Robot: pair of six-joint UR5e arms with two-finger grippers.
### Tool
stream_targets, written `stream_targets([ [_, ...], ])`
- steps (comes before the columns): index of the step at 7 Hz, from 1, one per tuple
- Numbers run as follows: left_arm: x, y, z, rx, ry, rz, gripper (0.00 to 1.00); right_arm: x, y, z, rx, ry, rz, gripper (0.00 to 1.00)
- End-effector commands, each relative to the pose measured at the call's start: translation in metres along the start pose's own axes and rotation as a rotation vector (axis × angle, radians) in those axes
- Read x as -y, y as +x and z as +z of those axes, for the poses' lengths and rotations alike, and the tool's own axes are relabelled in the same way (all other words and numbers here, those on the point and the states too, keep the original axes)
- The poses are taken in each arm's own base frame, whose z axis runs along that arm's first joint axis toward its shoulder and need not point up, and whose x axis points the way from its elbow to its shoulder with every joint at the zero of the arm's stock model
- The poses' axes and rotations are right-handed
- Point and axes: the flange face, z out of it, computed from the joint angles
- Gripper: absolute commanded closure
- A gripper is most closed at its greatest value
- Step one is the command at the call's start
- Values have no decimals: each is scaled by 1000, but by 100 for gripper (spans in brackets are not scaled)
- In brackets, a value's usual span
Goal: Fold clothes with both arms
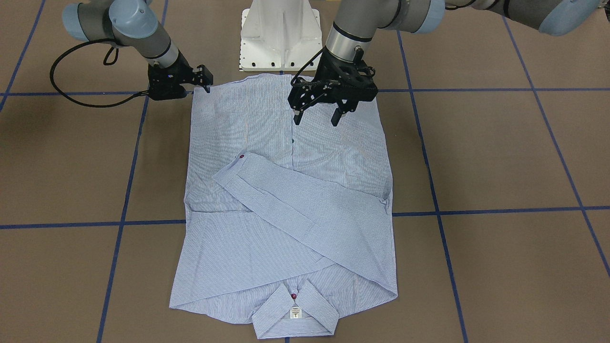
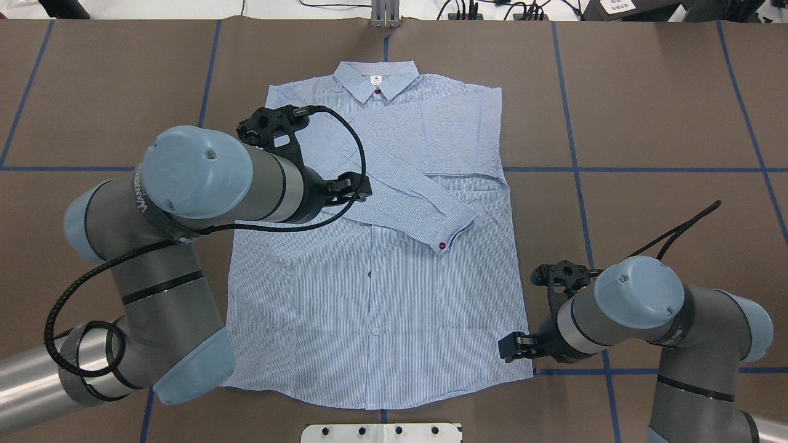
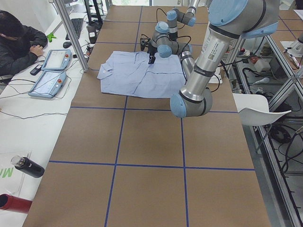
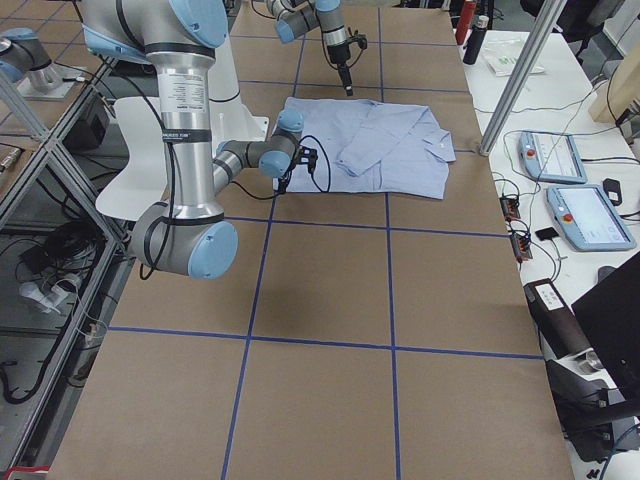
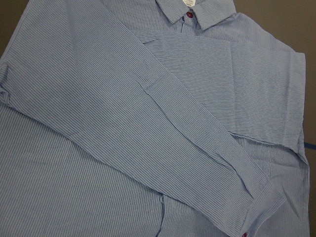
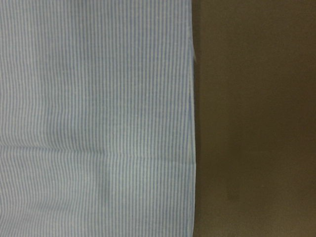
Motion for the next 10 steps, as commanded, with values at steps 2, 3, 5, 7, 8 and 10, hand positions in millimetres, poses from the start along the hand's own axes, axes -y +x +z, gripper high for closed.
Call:
stream_targets([
  [2, 0, 4, -7, -16, 4, 2, 0, -9, 3, 17, -27, -29, -3, 17],
  [3, 0, 4, -7, -15, 4, 1, 0, -13, 3, 24, -37, -40, -7, 17],
  [5, 0, 3, -6, -13, 6, 1, 0, -18, -1, 26, -34, -56, -15, 21],
  [7, 1, 2, -6, -12, 7, 0, 0, -18, -5, 25, -26, -57, -18, 32],
  [8, 1, 1, -6, -10, 7, 0, 0, -18, -5, 24, -26, -59, -18, 39],
  [10, 2, 0, -6, -8, 8, -1, 0, -18, -4, 23, -24, -57, -18, 51],
])
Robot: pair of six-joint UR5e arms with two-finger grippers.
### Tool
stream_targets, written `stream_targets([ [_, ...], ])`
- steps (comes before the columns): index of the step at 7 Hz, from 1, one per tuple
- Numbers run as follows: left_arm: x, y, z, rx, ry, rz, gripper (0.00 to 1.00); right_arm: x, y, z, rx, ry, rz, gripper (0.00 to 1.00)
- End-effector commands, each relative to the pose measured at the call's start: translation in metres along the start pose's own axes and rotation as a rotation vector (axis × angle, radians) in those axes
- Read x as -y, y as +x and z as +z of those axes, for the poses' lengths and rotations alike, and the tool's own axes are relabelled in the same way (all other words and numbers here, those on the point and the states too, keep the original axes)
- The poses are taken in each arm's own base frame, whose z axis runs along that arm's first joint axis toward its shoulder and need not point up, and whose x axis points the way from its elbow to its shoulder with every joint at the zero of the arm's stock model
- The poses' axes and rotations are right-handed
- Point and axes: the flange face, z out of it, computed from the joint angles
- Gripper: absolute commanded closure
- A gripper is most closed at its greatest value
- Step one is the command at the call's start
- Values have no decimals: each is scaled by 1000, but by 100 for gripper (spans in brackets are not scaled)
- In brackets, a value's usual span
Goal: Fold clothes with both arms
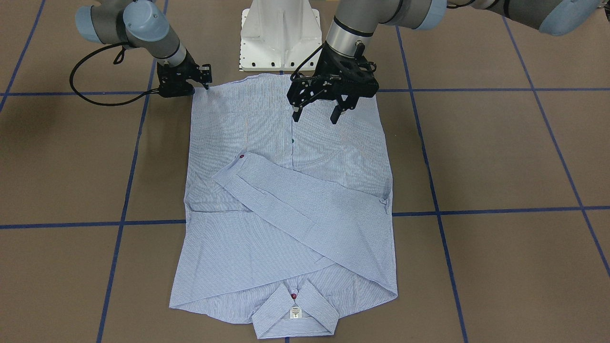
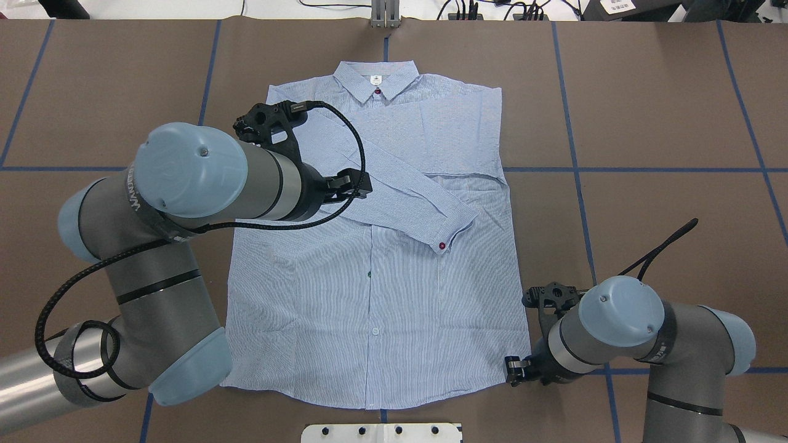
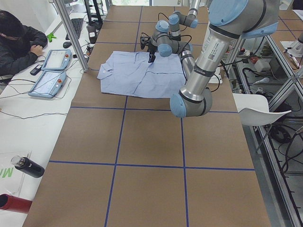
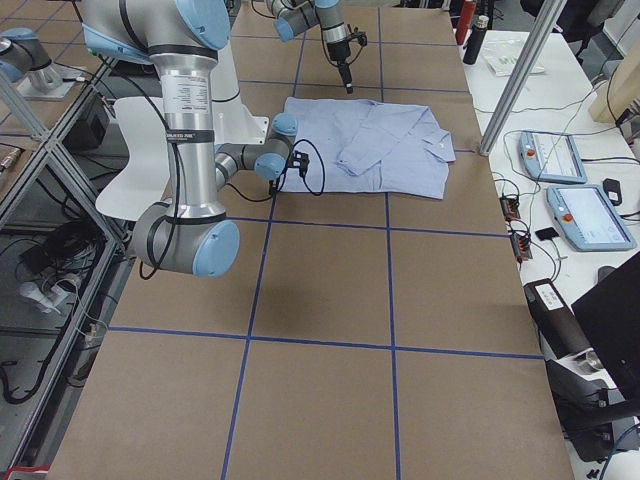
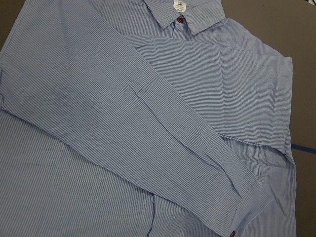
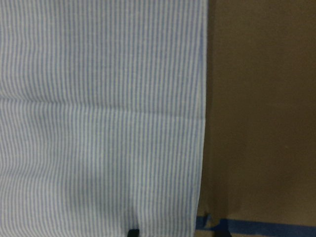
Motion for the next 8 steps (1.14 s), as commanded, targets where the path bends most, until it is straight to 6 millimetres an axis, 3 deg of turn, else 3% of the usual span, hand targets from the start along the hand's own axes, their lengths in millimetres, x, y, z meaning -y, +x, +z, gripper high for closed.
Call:
stream_targets([
  [1, 0, 0, 0, 0, 2, 0, 0, 1, 2, -2, 1, 3, 2, 58],
  [4, 0, 0, 0, 0, 2, 0, 0, 1, 4, -1, -6, -4, 6, 69],
  [7, 1, -1, 0, 2, 5, -1, 0, 0, 2, -3, 1, -2, 4, 98],
  [8, 3, -1, -1, 2, 6, -2, 0, -1, 0, -7, 9, 1, 0, 100],
])
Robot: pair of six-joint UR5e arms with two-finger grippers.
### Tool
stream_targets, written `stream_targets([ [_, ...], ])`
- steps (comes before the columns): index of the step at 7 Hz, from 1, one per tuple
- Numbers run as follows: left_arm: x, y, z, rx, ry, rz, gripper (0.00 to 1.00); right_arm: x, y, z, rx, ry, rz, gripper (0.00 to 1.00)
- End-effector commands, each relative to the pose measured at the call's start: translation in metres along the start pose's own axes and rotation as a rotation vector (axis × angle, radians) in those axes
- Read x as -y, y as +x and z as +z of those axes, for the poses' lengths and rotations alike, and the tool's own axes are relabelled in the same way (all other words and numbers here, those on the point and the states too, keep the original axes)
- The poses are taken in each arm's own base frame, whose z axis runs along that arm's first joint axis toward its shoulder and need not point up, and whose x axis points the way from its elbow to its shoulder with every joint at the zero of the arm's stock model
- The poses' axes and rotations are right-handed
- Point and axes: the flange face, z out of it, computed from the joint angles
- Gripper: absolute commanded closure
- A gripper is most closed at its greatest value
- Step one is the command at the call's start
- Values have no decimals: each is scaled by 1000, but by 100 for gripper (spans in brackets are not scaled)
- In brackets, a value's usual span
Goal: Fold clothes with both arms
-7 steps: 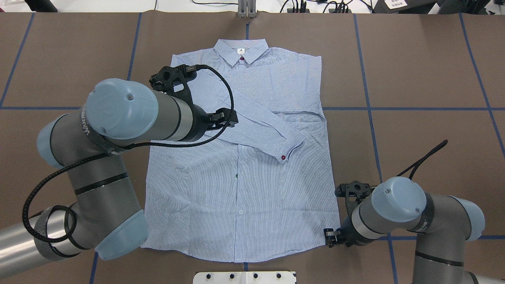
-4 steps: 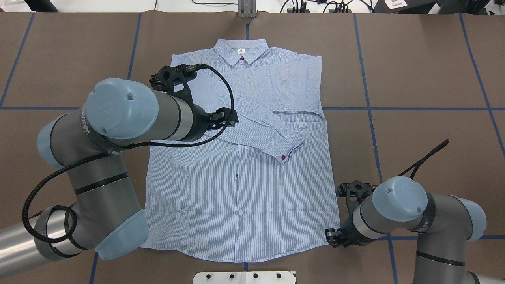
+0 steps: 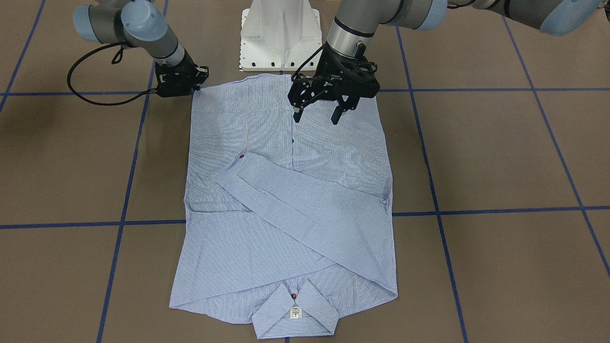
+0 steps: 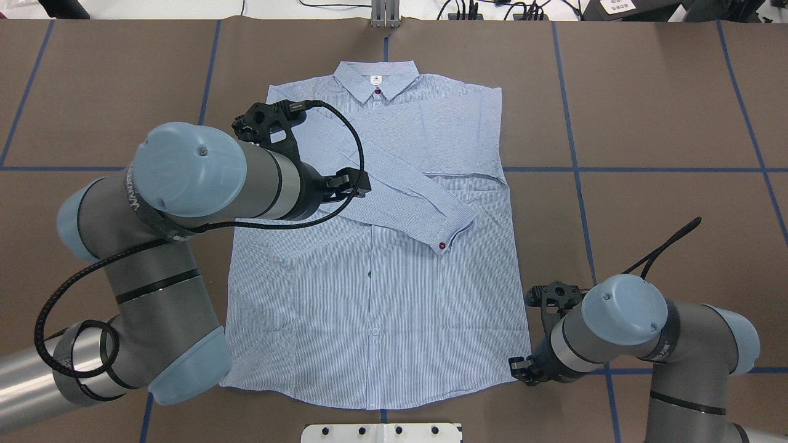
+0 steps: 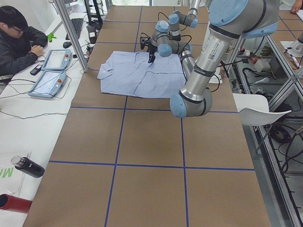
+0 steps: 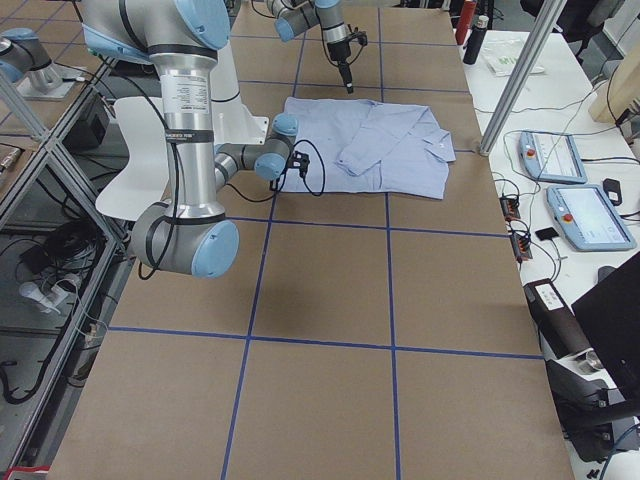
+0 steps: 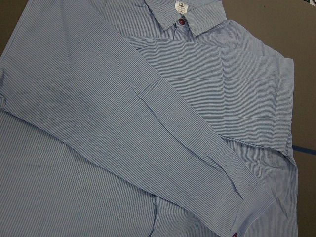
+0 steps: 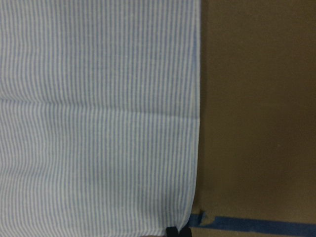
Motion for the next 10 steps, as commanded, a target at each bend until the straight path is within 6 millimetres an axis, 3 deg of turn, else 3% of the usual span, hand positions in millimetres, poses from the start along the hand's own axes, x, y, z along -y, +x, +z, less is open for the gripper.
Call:
stream_targets([
  [1, 4, -2, -1, 3, 7, -4, 0, -1, -4, -7, 14, 5, -6, 100],
  [3, 5, -15, 3, 28, 3, -9, 0, -3, -11, -21, 41, 23, -16, 100],
  [6, -10, -96, -11, 128, -60, -19, 0, -4, -23, -48, 97, 53, -3, 100],
  [7, -13, -130, -6, 179, -67, -27, 0, 3, -22, -59, 111, 68, 5, 100],
  [9, -24, -189, -32, 193, -76, 1, 0, 14, -23, -82, 142, 105, 13, 100],
  [10, -31, -217, -35, 157, -76, 4, 0, 17, -22, -87, 147, 115, 15, 100],
])
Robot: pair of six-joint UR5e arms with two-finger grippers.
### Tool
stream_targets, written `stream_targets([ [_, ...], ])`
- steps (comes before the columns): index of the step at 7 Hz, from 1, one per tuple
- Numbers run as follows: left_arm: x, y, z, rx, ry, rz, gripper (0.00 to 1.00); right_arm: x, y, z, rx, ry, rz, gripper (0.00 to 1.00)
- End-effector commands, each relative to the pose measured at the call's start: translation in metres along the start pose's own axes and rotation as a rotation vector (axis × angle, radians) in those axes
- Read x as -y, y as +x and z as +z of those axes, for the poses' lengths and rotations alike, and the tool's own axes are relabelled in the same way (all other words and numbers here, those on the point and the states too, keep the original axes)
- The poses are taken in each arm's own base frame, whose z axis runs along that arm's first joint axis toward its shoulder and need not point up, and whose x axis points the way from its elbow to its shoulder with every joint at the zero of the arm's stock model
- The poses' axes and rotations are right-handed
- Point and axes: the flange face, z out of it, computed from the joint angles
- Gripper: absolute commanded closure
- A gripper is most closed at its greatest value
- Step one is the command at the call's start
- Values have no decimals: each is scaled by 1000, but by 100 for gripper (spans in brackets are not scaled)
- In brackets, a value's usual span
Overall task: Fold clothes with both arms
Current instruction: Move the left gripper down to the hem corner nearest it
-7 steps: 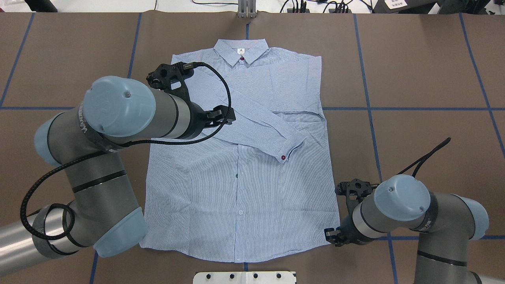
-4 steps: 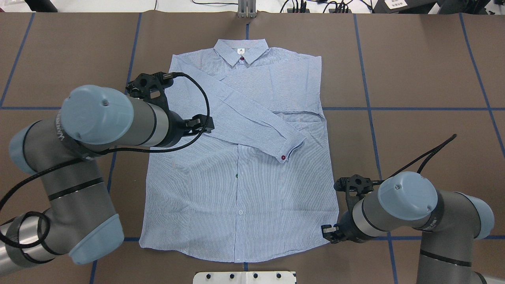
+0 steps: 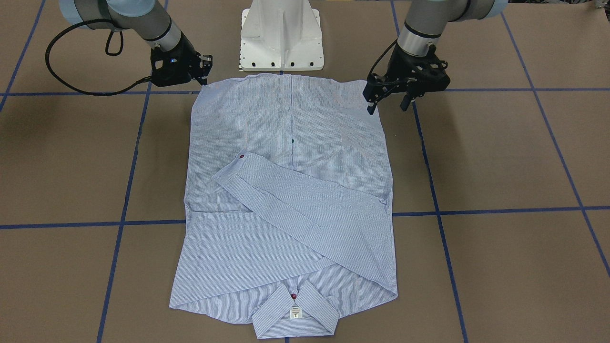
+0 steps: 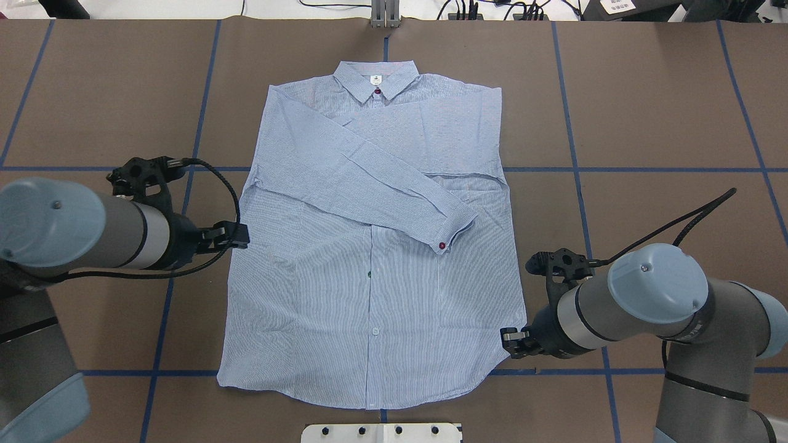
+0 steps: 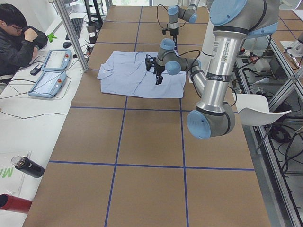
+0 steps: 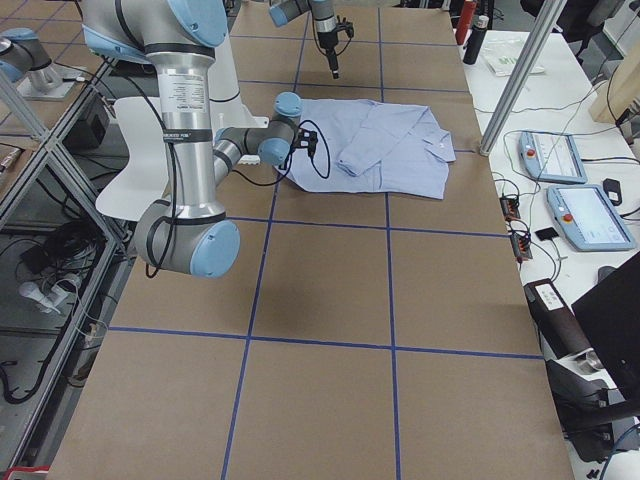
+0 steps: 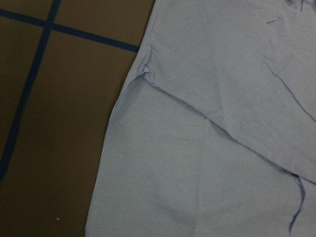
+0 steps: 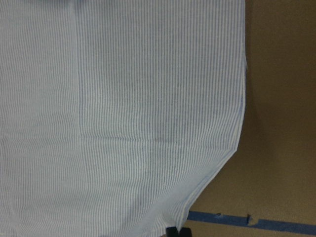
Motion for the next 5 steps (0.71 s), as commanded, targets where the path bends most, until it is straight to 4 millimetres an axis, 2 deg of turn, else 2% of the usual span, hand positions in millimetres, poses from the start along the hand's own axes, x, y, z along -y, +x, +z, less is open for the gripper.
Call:
stream_targets([
  [1, -14, -67, -2, -63, -2, 16, 0, 7, -1, -12, 16, 23, 2, 100],
  [2, -23, -99, -1, -79, -14, 14, 1, 7, -3, -15, 21, 26, 0, 100],
  [3, -44, -106, 7, -88, -54, -54, 1, 6, -4, -18, 25, 27, -2, 100],
  [4, -79, -97, 25, -69, -106, -116, 1, 6, -4, -18, 26, 27, -2, 100],
  [5, -112, -78, 47, -65, -132, -145, 1, 6, -4, -19, 27, 28, -2, 100],
])
